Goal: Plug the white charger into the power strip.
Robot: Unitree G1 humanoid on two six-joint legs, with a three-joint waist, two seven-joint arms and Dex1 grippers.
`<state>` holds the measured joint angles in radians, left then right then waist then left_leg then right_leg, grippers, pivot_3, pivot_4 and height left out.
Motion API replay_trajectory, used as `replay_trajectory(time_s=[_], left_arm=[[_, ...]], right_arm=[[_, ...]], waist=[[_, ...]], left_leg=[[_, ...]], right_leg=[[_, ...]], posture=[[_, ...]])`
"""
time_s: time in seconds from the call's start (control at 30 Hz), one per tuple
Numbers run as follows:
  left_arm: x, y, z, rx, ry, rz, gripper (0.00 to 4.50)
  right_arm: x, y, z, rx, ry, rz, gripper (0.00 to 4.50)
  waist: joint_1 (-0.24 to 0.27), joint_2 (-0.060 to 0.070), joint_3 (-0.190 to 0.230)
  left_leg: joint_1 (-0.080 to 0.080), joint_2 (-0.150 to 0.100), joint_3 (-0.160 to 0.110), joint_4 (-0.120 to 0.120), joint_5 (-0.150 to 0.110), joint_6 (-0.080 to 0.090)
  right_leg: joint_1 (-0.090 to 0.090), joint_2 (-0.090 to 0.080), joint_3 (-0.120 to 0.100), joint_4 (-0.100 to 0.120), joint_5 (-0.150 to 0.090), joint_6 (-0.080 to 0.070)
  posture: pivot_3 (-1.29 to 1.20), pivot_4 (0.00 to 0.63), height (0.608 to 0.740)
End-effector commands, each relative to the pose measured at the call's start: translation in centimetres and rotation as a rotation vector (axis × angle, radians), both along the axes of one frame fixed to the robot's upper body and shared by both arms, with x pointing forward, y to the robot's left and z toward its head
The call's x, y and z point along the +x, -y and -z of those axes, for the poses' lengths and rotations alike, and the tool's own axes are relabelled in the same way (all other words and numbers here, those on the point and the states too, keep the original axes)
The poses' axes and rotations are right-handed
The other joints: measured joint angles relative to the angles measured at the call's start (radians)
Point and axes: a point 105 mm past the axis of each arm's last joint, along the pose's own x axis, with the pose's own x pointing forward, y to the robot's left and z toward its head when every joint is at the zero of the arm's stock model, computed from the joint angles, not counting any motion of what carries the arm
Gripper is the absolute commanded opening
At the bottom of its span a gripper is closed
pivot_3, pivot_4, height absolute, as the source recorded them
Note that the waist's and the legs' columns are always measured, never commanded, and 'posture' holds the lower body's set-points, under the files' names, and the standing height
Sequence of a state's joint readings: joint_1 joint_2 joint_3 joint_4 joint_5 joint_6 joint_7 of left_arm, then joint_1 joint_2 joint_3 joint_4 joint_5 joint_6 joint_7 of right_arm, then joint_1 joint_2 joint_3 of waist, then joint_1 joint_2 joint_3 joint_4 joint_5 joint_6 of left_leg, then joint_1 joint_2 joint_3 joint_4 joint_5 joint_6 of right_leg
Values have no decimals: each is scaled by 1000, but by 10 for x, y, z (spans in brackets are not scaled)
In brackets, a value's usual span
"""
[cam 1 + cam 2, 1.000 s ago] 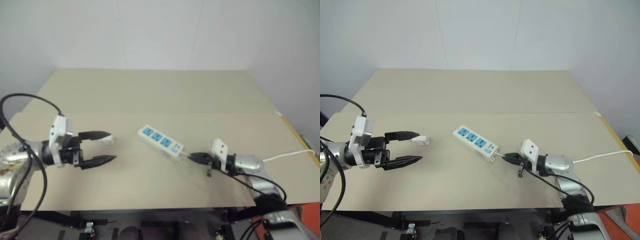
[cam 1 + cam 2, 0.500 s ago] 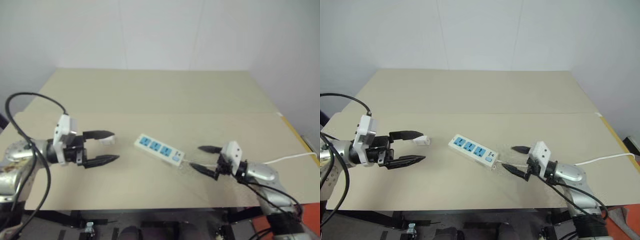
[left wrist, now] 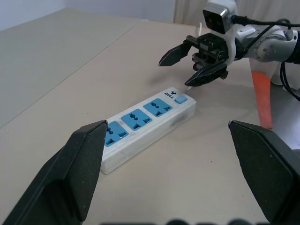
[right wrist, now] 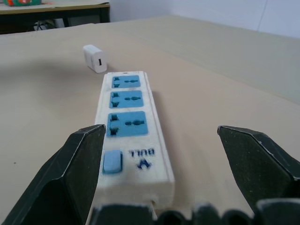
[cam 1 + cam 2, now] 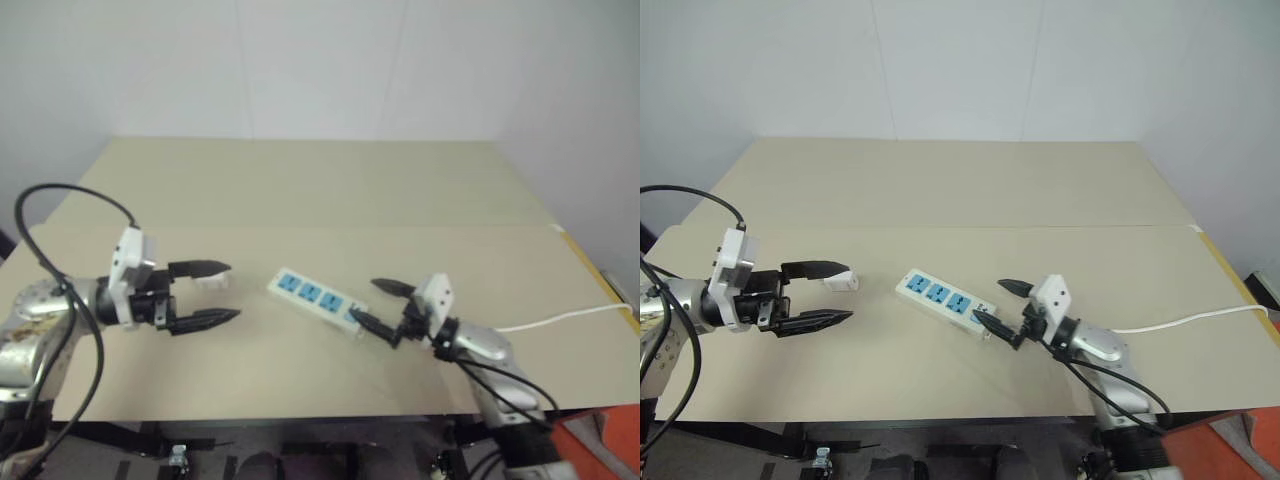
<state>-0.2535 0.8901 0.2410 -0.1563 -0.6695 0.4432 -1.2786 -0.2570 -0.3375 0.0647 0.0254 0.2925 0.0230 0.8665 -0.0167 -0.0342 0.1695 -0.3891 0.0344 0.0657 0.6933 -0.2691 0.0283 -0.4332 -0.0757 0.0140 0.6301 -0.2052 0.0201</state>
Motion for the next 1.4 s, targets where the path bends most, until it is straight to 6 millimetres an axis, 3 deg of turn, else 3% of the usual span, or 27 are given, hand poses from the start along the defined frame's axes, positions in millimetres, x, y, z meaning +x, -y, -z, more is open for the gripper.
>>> replay_trajectory(time_s=[0.03,0.6,0.9,1.13,1.4], left_arm=[[-2,-1,-2,9,16,7,4500],[-8,-7,-3,34,26,-9,4500],[-9,-9,-5,46,34,-8,4500],[-10,-8,-4,39,34,-13,4500],[-9,-6,-1,28,30,-14,4500]], right_arm=[[3,-11,-4,-1,45,-37,4481],[8,-22,32,-44,-39,-137,4481],[13,-26,43,-63,-52,-110,4481],[5,-14,31,-77,-18,-97,4481],[-7,-16,27,-70,-24,-96,4481]], waist=[[1,0,0],[-1,0,0],[-16,-1,0],[-19,-1,0],[-11,0,0]], left_leg=[[0,0,0,0,0,0],[1,0,0,0,0,0],[11,1,-1,-1,0,0],[10,1,-3,-2,0,-1],[7,1,-3,-2,-1,-1]], right_leg=[[0,0,0,0,0,0],[1,0,0,0,0,0],[10,0,0,0,0,0],[9,0,0,-1,-1,-1],[6,0,0,-1,-1,-1]], posture=[[0,150,740],[0,150,740],[0,150,740],[0,150,740],[0,150,740]])
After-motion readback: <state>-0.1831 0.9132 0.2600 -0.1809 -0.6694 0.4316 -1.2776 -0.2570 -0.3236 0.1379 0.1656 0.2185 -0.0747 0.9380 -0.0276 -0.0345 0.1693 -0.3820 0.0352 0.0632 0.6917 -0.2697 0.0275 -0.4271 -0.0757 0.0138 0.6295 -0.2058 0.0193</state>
